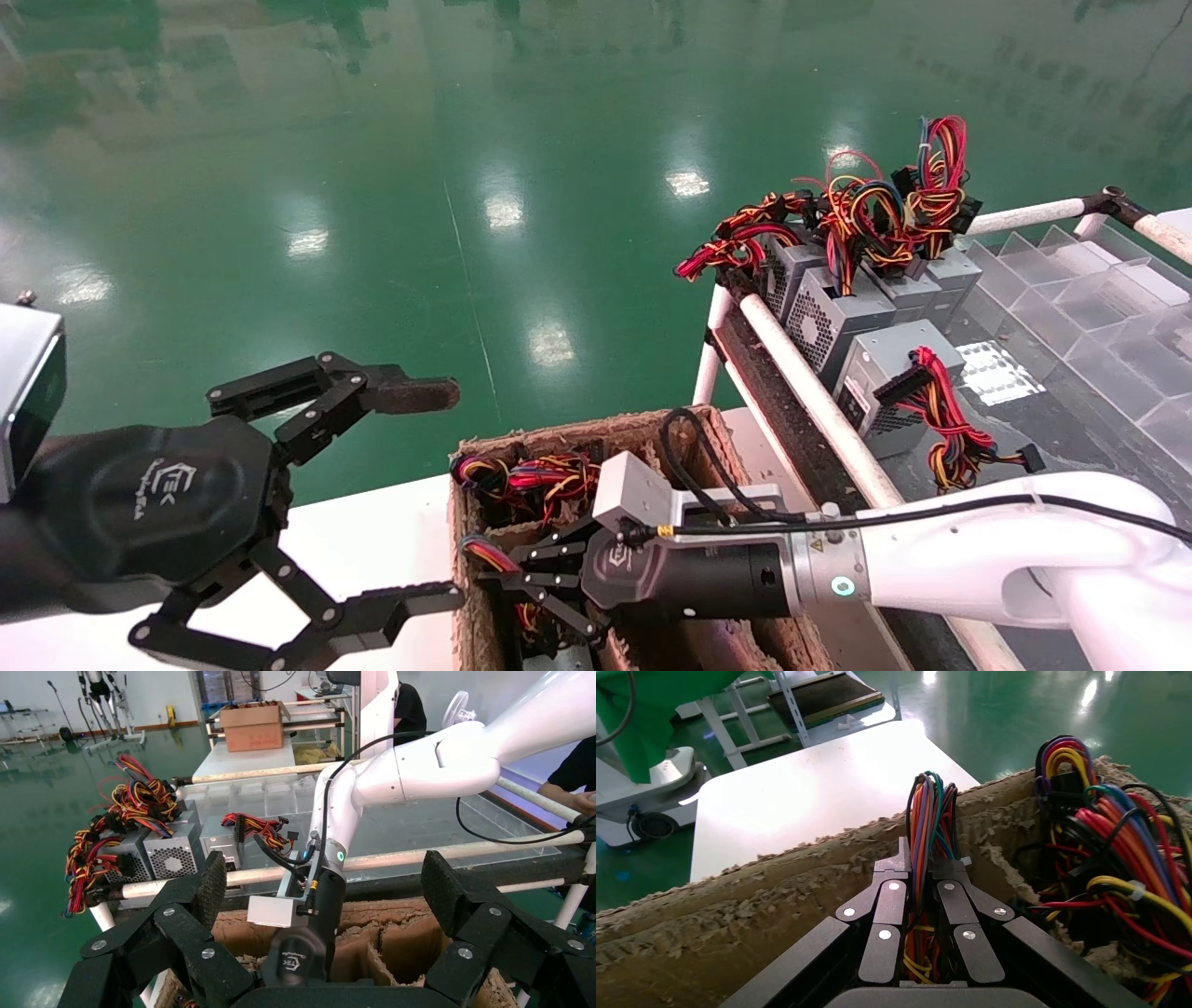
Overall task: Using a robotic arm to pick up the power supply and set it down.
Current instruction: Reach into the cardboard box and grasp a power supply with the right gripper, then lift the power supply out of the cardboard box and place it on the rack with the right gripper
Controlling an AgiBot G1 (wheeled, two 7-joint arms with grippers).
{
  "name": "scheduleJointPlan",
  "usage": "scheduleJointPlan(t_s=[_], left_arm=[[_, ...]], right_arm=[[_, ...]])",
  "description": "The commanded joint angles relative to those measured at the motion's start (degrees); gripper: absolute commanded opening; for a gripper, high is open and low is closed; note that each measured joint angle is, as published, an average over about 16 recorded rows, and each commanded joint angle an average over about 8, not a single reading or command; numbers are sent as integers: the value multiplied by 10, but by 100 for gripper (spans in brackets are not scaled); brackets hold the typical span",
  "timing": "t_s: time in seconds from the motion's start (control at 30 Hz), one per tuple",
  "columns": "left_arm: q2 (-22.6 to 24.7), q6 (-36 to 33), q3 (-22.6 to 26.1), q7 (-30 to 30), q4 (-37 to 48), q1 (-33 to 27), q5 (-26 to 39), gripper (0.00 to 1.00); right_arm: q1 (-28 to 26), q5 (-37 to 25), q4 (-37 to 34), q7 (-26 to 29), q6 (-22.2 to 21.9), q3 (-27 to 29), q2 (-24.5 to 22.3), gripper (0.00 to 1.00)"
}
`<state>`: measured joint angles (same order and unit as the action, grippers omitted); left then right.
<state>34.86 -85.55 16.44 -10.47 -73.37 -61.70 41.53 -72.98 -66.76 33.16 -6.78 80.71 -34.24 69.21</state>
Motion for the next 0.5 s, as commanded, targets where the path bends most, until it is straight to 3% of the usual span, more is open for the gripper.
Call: scheduleJointPlan(t_s=[0.03, 0.5], left_arm=[[0, 0, 0, 0, 0, 0, 0, 100], [0, 0, 1, 0, 0, 0, 0, 100]], right_arm=[[4, 2, 6, 2, 0, 1, -3, 0], [20, 70, 142, 52, -20, 54, -62, 0]])
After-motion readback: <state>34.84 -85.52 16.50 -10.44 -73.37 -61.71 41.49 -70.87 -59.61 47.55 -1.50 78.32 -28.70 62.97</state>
